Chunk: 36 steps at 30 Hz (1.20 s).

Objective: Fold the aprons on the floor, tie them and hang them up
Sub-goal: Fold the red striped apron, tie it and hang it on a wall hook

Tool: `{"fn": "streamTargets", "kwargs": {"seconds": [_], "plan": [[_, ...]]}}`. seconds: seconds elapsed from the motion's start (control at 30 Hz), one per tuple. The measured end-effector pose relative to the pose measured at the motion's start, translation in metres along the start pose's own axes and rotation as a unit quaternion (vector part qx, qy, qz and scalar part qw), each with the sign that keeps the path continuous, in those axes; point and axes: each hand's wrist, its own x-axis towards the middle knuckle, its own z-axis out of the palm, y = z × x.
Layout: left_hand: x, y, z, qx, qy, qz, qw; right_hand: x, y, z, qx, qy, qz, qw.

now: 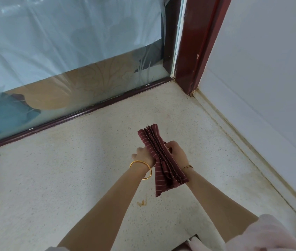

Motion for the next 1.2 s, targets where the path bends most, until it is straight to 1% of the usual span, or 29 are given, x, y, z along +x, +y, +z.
{"fn": "streamTargets", "kwargs": {"seconds": [0.03, 0.07, 0.1, 0.17, 0.2, 0.27, 0.4, 0.43, 0.53, 0.57, 0.63, 0.7, 0.73, 0.77, 0.83, 0.93, 1.0, 1.03, 1.1, 1.13, 1.2], "plan": [[0.005, -0.001, 0.0, 0.083, 0.044, 0.022, 0.995, 0.001, 0.003, 0.001, -0.001, 0.015, -0.004, 1.0], [0.0, 0.0, -0.001, 0.084, 0.066, 0.029, 0.994, -0.001, -0.001, 0.002, 0.01, 0.03, -0.004, 0.999], [-0.003, 0.001, -0.002, 0.076, 0.076, 0.055, 0.993, 0.0, -0.004, 0.003, 0.012, 0.041, -0.009, 0.999], [-0.006, 0.002, -0.002, 0.005, 0.099, 0.077, 0.992, 0.001, -0.008, 0.006, 0.005, 0.055, -0.009, 0.998], [-0.004, 0.0, -0.001, -0.047, 0.1, 0.07, 0.991, 0.001, -0.011, 0.007, 0.002, 0.062, -0.002, 0.998], [0.005, -0.005, 0.002, -0.082, 0.084, 0.054, 0.992, -0.002, -0.013, 0.009, -0.007, 0.068, 0.001, 0.998], [0.011, -0.01, 0.002, -0.067, 0.067, 0.012, 0.995, -0.013, -0.022, 0.01, 0.002, 0.06, 0.011, 0.998], [0.011, -0.01, 0.0, -0.063, 0.069, 0.005, 0.996, -0.015, -0.025, 0.01, 0.019, 0.047, 0.021, 0.998], [0.011, -0.01, -0.009, -0.054, 0.085, -0.001, 0.995, -0.026, -0.032, 0.013, 0.141, -0.019, 0.055, 0.988], [0.011, -0.009, -0.011, -0.041, 0.085, 0.005, 0.996, -0.029, -0.032, 0.014, 0.155, -0.033, 0.049, 0.986], [0.01, -0.007, -0.015, -0.051, 0.075, 0.026, 0.996, -0.032, -0.031, 0.015, 0.119, -0.023, 0.027, 0.992], [0.007, -0.006, -0.02, -0.088, 0.046, 0.047, 0.994, -0.027, -0.027, 0.013, 0.064, 0.004, 0.013, 0.998], [0.004, -0.006, -0.022, -0.089, 0.034, 0.06, 0.994, -0.025, -0.025, 0.011, 0.035, 0.012, 0.009, 0.999], [0.001, -0.007, -0.023, -0.069, 0.025, 0.077, 0.994, -0.022, -0.024, 0.01, 0.006, 0.014, 0.005, 1.0], [-0.003, -0.007, -0.023, 0.005, 0.027, 0.122, 0.992, -0.018, -0.022, 0.009, -0.039, 0.019, 0.002, 0.999], [-0.008, -0.009, -0.015, 0.134, 0.065, 0.177, 0.973, -0.012, -0.019, 0.012, -0.083, 0.029, 0.021, 0.996], [-0.014, -0.009, -0.007, 0.162, 0.08, 0.194, 0.964, -0.009, -0.014, 0.016, -0.096, 0.034, 0.044, 0.994], [-0.015, -0.009, -0.003, 0.156, 0.069, 0.197, 0.965, -0.007, -0.011, 0.017, -0.087, 0.039, 0.059, 0.994], [-0.016, -0.01, 0.002, 0.143, 0.03, 0.2, 0.969, -0.006, -0.006, 0.018, -0.033, 0.037, 0.099, 0.994], [-0.015, -0.01, 0.003, 0.144, 0.017, 0.2, 0.969, -0.005, -0.004, 0.017, -0.003, 0.024, 0.117, 0.993], [-0.012, -0.014, 0.005, 0.165, 0.018, 0.195, 0.966, -0.006, 0.001, 0.016, 0.04, -0.016, 0.145, 0.989]]}}
